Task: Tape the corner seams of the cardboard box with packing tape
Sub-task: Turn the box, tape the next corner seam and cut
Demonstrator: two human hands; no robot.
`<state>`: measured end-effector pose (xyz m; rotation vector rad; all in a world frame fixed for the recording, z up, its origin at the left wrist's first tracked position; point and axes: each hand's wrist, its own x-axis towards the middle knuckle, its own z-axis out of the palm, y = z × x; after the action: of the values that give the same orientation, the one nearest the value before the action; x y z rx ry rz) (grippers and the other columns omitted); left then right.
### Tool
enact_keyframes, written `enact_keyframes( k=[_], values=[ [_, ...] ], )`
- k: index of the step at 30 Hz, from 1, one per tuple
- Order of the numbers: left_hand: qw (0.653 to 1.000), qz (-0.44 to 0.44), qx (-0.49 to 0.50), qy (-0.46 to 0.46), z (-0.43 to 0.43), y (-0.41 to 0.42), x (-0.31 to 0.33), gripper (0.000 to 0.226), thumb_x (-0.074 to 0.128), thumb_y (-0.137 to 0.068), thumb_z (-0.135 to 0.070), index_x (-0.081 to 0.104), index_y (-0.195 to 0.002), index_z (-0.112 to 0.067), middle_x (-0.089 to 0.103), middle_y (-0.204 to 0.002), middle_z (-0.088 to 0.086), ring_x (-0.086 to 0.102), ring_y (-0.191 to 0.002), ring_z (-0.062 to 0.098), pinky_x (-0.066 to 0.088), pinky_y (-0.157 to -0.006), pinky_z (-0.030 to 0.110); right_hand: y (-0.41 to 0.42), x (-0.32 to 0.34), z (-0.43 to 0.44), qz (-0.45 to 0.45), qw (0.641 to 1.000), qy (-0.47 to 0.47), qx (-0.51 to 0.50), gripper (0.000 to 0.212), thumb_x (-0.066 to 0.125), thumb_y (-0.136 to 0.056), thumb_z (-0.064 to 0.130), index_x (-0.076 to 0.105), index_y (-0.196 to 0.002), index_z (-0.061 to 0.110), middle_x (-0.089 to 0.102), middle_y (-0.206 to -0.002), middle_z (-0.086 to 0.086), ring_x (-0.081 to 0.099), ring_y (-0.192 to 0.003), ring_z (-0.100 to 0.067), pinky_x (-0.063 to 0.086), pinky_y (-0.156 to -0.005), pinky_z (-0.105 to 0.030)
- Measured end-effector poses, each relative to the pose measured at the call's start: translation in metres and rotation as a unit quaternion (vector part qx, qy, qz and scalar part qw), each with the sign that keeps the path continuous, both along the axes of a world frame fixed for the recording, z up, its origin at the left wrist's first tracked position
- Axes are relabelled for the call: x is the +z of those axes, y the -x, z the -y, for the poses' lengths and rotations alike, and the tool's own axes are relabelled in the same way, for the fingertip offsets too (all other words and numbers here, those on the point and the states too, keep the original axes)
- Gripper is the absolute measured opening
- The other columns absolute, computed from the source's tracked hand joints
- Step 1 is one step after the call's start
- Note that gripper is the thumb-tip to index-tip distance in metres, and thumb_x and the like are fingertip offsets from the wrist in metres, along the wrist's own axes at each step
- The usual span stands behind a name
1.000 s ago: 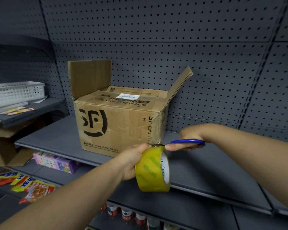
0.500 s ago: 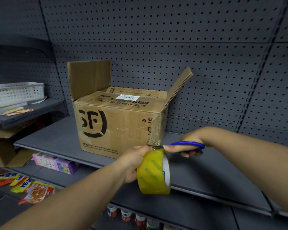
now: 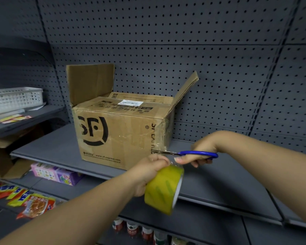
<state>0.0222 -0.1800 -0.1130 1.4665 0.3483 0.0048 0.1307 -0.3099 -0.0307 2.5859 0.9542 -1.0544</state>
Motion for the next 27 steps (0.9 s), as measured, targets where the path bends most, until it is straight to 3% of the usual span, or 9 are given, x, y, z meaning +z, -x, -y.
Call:
enact_keyframes(
  k=[6, 8, 10, 15, 19, 21, 24, 26, 27],
  values=[
    [0.999, 0.008, -0.035, -0.015, -0.001, 0.002, 0.000, 0.011, 0.060, -0.088, -0.014, 0.061, -0.099, -0.016, 0.062, -0.090, 0.007, 0.057, -0.081, 0.019, 0.046, -0.070, 0.029, -0.003, 0.000, 0.030, -0.005, 1.000, -0.016, -0.014, 0.067, 0.032, -0.067, 0.075, 0.053, -0.089, 0.015, 0.047, -0.077, -0.001, 0.044, -0.066, -0.011, 0.038, -0.069, -0.023],
    [0.999, 0.009, -0.043, -0.021, 0.001, 0.001, 0.001, 0.014, 0.060, -0.087, -0.014, 0.060, -0.102, -0.016, 0.063, -0.093, 0.007, 0.058, -0.085, 0.021, 0.046, -0.074, 0.030, -0.004, -0.001, 0.038, 0.002, 1.000, -0.020, -0.021, 0.064, 0.031, -0.083, 0.065, 0.048, -0.117, 0.015, 0.052, -0.108, -0.010, 0.052, -0.090, -0.014, 0.041, -0.084, -0.027],
    [0.999, 0.009, -0.042, -0.023, 0.003, 0.000, 0.002, 0.014, 0.061, -0.087, -0.014, 0.061, -0.101, -0.017, 0.063, -0.095, 0.008, 0.058, -0.087, 0.022, 0.046, -0.076, 0.031, -0.004, -0.005, 0.041, 0.015, 0.999, -0.027, -0.027, 0.070, 0.036, -0.087, 0.059, 0.030, -0.139, 0.012, 0.036, -0.140, -0.012, 0.042, -0.121, -0.022, 0.033, -0.103, -0.034],
    [1.000, 0.008, -0.022, -0.017, 0.004, -0.002, 0.004, 0.011, 0.059, -0.088, -0.014, 0.061, -0.098, -0.017, 0.064, -0.092, 0.007, 0.058, -0.082, 0.020, 0.047, -0.071, 0.028, 0.003, -0.008, 0.040, 0.052, 0.999, -0.002, -0.017, 0.086, 0.048, -0.077, 0.067, 0.023, -0.141, 0.016, 0.035, -0.142, -0.010, 0.041, -0.117, -0.025, 0.030, -0.104, -0.034],
    [1.000, 0.005, -0.015, -0.024, 0.002, -0.002, 0.004, 0.013, 0.059, -0.088, -0.013, 0.061, -0.101, -0.015, 0.063, -0.093, 0.008, 0.058, -0.081, 0.020, 0.047, -0.070, 0.028, 0.010, -0.009, 0.040, 0.031, 0.998, 0.055, -0.004, 0.082, 0.032, -0.082, 0.069, 0.027, -0.144, 0.015, 0.031, -0.149, -0.011, 0.035, -0.132, -0.028, 0.027, -0.107, -0.037],
    [0.999, 0.004, -0.020, -0.029, 0.002, -0.001, 0.004, 0.015, 0.058, -0.088, -0.013, 0.060, -0.103, -0.014, 0.063, -0.093, 0.008, 0.058, -0.082, 0.020, 0.048, -0.071, 0.029, 0.009, -0.008, 0.041, -0.013, 0.999, 0.047, -0.010, 0.087, 0.027, -0.079, 0.072, 0.028, -0.144, 0.014, 0.040, -0.143, -0.013, 0.047, -0.123, -0.029, 0.037, -0.100, -0.037],
    [0.999, 0.002, -0.032, -0.027, 0.003, 0.001, 0.004, 0.013, 0.059, -0.088, -0.012, 0.060, -0.100, -0.015, 0.062, -0.091, 0.007, 0.058, -0.081, 0.019, 0.048, -0.071, 0.029, -0.005, -0.004, 0.054, -0.048, 0.997, 0.034, -0.044, 0.114, 0.034, -0.040, 0.091, 0.056, -0.118, 0.011, 0.061, -0.087, 0.000, 0.056, -0.073, -0.010, 0.043, -0.067, -0.022],
    [0.999, 0.000, -0.042, -0.020, 0.007, 0.000, 0.002, 0.013, 0.060, -0.087, -0.012, 0.060, -0.099, -0.016, 0.062, -0.090, 0.007, 0.058, -0.079, 0.019, 0.048, -0.070, 0.028, -0.025, -0.007, 0.074, -0.046, 0.997, 0.023, -0.064, 0.101, 0.042, -0.026, 0.097, 0.064, -0.089, 0.021, 0.058, -0.071, 0.005, 0.048, -0.057, -0.008, 0.036, -0.058, -0.021],
    [0.999, -0.001, -0.048, -0.016, 0.010, -0.001, 0.000, 0.013, 0.060, -0.087, -0.012, 0.060, -0.099, -0.016, 0.062, -0.090, 0.007, 0.058, -0.079, 0.019, 0.048, -0.070, 0.028, -0.032, -0.008, 0.085, -0.041, 0.995, 0.018, -0.087, 0.090, 0.045, -0.033, 0.095, 0.063, -0.082, 0.022, 0.057, -0.069, 0.005, 0.045, -0.056, -0.009, 0.034, -0.057, -0.021]
  ],
)
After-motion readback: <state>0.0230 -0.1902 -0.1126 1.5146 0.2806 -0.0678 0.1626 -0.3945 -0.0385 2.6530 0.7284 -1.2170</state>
